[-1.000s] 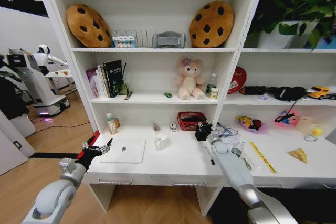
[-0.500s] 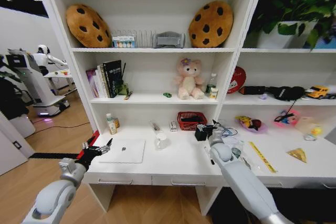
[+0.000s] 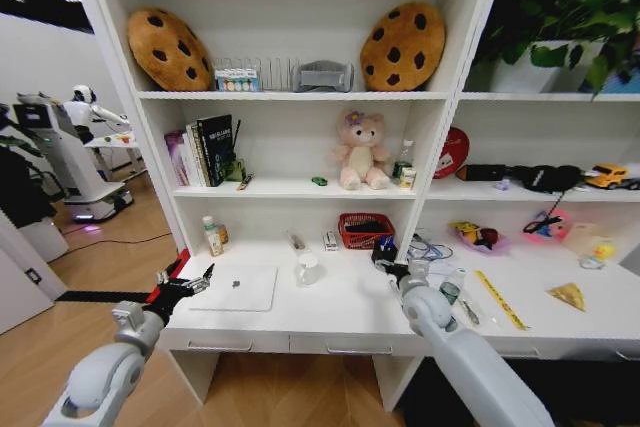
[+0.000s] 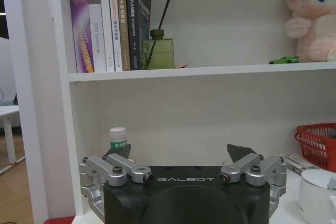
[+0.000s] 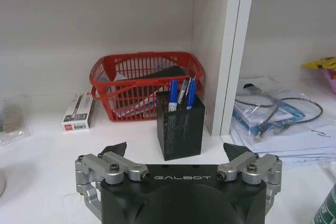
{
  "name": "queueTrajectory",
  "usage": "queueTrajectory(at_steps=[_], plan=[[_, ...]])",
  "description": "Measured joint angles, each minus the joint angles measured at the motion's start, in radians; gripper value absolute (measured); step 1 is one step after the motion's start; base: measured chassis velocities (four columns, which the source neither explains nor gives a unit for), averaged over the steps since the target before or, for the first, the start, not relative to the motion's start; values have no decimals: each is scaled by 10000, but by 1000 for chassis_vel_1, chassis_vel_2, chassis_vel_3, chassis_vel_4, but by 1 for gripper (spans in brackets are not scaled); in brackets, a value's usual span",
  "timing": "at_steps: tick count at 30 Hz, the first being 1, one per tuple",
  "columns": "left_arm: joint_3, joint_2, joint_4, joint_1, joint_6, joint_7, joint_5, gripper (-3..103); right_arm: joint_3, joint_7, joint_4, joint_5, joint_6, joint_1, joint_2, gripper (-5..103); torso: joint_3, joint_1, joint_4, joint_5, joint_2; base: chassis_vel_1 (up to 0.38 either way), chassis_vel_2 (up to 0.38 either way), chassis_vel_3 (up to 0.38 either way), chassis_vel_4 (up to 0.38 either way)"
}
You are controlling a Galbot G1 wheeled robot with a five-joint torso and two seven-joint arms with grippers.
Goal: Organize the objects on the table.
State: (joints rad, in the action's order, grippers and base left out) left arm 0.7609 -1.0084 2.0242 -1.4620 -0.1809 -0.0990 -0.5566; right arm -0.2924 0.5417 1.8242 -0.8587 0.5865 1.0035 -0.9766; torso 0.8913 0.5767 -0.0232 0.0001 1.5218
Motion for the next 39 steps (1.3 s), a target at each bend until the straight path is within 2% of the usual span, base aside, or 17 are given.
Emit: queueTrajectory(at_steps=[4,7,8,10,11,13,14,15,22,39], plan=[[0,0,0,0,0,0,0,100,-148,-394,-290,107,34,65,124,100,0,0,1,-1,0,0,0,0,0],[0,0,0,0,0,0,0,100,-360,-1147,-1061,231,23,62,267,100,0,1,1,0,0,0,0,0,0],[0,0,0,0,0,0,0,100,-360,-1147,-1061,231,23,62,267,100,0,1,1,0,0,0,0,0,0],[0,0,0,0,0,0,0,100,-435,-2084,-1629,399,-235,58,417,100,0,1,1,1,-1,0,0,0,0],[0,0,0,0,0,0,0,100,-435,-2084,-1629,399,-235,58,417,100,0,1,1,1,-1,0,0,0,0],[0,0,0,0,0,0,0,100,-442,-2841,-2015,546,-558,45,539,100,1,1,1,1,-1,0,0,0,0],[0,0,0,0,0,0,0,100,-442,-2841,-2015,546,-558,45,539,100,1,1,1,1,-1,0,0,0,0],[0,0,0,0,0,0,0,100,-463,-3207,-2210,625,-708,33,578,100,1,1,1,0,-1,0,0,0,0],[0,0,0,0,0,0,0,100,-407,-3625,-2281,625,-833,193,622,100,1,1,1,-1,-1,0,0,0,0],[0,0,0,0,0,0,0,100,198,-3728,-3500,840,-841,-440,340,100,1,1,2,-1,-1,0,0,0,0]])
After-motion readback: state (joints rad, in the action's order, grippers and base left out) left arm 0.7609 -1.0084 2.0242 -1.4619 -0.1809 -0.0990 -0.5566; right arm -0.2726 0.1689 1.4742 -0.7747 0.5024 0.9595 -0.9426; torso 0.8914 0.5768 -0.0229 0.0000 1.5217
